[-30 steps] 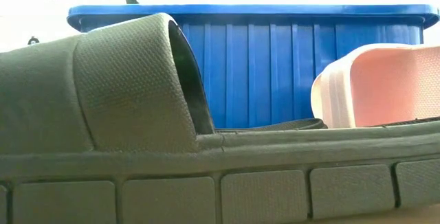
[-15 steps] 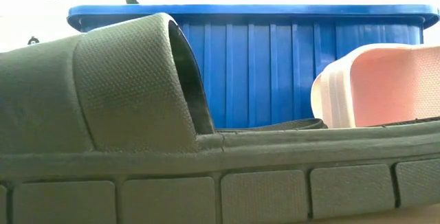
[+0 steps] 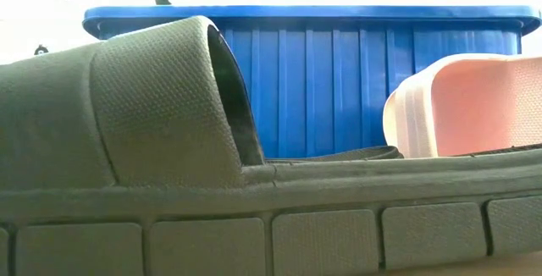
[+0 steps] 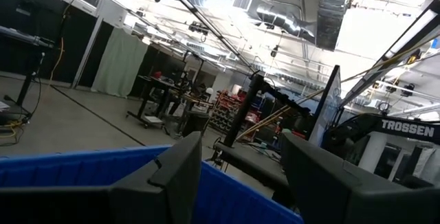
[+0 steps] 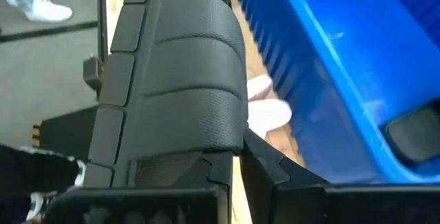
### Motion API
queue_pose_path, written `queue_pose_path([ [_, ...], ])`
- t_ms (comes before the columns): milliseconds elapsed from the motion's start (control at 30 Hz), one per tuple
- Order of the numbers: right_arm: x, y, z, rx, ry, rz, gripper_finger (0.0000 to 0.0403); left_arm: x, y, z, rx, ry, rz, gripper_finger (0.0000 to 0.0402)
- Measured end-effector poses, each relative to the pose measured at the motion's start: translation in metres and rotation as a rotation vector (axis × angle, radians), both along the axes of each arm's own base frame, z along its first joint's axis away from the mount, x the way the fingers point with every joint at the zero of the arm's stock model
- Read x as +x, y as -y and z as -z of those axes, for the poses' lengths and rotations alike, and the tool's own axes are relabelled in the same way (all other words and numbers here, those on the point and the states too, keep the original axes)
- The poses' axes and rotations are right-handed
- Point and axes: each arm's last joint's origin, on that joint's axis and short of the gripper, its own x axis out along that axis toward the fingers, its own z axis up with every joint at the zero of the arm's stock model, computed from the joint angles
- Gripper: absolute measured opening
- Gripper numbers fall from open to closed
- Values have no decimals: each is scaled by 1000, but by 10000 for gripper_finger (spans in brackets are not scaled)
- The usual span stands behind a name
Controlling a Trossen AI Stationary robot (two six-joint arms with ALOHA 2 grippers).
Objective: Pick and place slides into bin
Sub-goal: Put the black slide into the blue container
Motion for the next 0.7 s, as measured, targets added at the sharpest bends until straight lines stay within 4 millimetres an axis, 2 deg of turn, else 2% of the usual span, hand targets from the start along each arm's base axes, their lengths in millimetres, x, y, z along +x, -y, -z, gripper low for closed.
queue_pose_path([
  [333,20,16,-26,-55,83,18,12,0,0,0,-21,13,9,185],
  [700,60,59,-53,-142,87,107,12,0,0,0,-20,13,9,185],
])
